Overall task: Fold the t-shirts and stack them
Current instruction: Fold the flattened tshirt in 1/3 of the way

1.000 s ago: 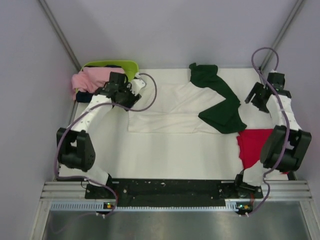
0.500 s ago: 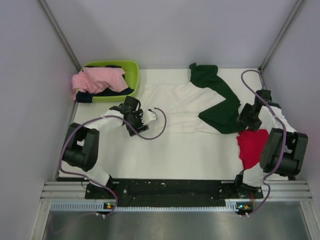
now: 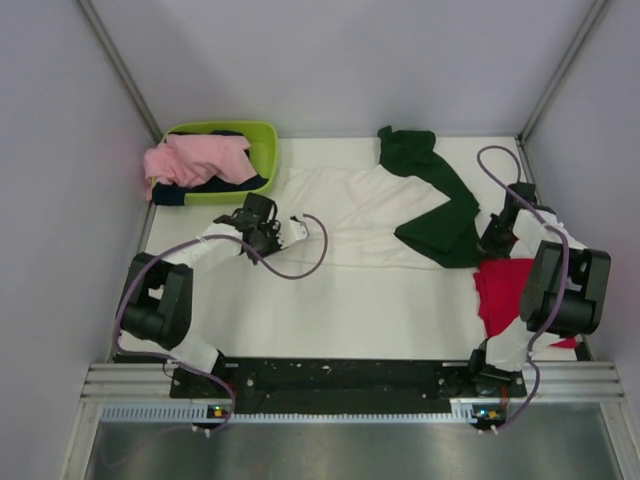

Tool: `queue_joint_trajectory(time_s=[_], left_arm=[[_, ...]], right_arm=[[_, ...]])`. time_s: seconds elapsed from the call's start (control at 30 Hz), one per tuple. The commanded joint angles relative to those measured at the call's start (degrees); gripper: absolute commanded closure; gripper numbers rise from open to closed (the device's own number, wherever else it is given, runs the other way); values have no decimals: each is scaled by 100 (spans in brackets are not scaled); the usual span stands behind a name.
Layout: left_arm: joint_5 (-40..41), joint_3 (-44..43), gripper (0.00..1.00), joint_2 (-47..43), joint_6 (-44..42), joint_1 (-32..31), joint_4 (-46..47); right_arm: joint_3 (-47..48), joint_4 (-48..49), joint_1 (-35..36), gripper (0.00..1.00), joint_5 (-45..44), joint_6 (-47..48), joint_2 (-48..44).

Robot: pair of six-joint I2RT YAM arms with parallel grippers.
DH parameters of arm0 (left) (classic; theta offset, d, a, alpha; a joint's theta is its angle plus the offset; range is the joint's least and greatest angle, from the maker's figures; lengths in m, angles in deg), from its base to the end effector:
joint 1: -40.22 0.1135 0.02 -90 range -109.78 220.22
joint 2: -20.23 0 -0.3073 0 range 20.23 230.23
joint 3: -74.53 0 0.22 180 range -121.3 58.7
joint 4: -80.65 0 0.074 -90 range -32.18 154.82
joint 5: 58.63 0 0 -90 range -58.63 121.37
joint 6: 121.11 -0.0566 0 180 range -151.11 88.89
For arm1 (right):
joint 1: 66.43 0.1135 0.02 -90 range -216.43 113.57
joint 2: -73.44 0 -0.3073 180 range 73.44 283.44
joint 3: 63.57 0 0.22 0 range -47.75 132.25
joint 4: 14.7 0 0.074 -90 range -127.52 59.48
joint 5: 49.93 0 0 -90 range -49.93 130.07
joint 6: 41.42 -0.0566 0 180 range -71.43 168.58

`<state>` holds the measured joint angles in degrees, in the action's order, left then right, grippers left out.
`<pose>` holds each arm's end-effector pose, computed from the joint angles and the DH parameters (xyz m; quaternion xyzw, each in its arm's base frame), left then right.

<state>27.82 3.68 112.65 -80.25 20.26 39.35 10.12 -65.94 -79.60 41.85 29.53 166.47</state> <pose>0.2780 -0.1047 0.2235 0.5570 0.7962 0.0299 0.2345 0.2801 -0.0637 0.2244 0.2710 0.9476 0.0239 0.1676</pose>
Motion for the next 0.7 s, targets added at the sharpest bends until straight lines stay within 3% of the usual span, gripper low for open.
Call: queue_joint_trajectory(time_s=[0.0, 0.27, 0.57, 0.67], left_arm=[[496, 88, 100, -969, -200, 151, -1080], [-233, 466, 100, -2166, -25, 168, -3803], [-751, 361, 100, -2422, 54, 125, -5203], [-980, 352, 92, -2422, -33, 37, -5555]], right_arm=[[111, -96, 16, 100, -82, 129, -566], [-100, -1149, 226, 100, 350, 253, -1374], [216, -2345, 341, 100, 507, 305, -1946], [120, -2636, 341, 100, 569, 340, -2078]])
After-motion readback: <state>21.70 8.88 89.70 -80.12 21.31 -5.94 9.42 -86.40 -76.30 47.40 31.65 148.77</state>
